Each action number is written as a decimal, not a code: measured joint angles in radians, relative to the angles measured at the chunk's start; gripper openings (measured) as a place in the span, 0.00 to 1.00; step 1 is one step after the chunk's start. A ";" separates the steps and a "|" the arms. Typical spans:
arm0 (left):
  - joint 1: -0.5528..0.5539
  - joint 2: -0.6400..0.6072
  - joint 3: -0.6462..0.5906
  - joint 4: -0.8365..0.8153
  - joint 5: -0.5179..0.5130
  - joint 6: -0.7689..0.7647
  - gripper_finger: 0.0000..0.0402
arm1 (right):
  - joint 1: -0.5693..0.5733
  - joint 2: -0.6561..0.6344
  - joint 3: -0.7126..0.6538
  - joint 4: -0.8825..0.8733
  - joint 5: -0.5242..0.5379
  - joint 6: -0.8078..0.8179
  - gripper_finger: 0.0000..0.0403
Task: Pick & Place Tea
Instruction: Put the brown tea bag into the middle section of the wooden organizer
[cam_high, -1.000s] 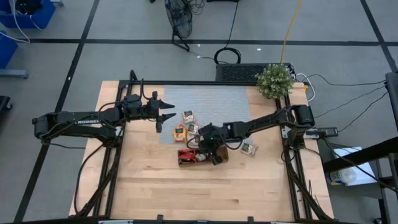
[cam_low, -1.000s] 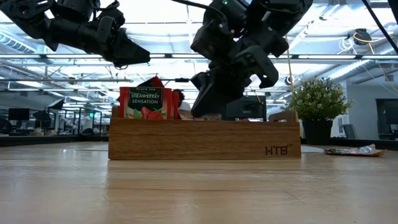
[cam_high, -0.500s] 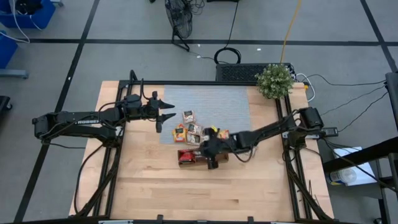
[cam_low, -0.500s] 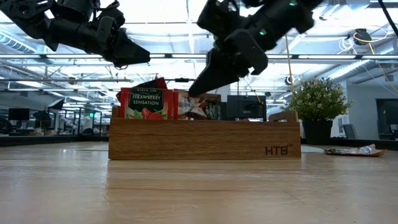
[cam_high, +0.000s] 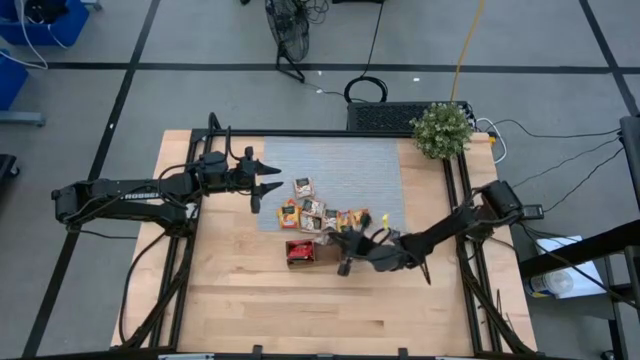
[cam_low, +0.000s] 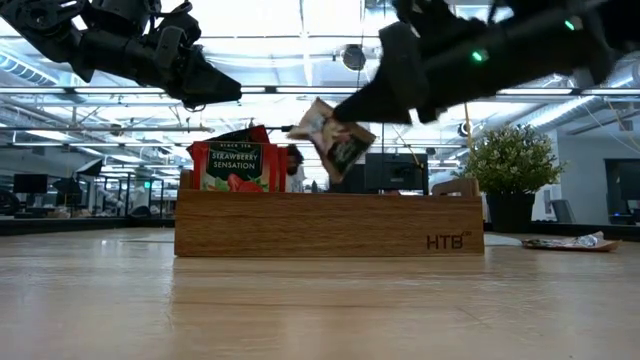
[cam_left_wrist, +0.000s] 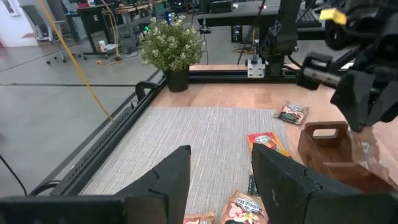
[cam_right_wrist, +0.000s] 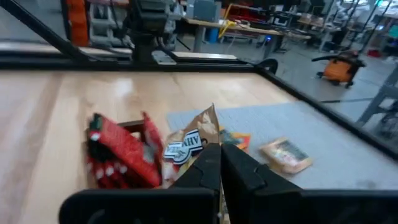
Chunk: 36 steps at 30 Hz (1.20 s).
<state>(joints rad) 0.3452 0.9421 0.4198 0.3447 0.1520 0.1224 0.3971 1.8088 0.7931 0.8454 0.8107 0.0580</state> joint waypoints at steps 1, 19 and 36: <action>0.000 0.000 0.000 0.000 0.000 0.000 0.44 | 0.003 0.018 -0.015 0.048 0.001 0.011 0.00; 0.000 0.000 0.000 0.001 0.000 0.000 0.44 | -0.030 0.333 -0.016 0.535 -0.034 -0.178 0.00; 0.000 0.000 0.000 0.001 0.000 0.000 0.44 | -0.003 0.279 -0.013 0.448 -0.020 -0.462 0.27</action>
<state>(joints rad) 0.3452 0.9421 0.4198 0.3458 0.1518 0.1226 0.3941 2.0874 0.7799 1.2929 0.7911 -0.4040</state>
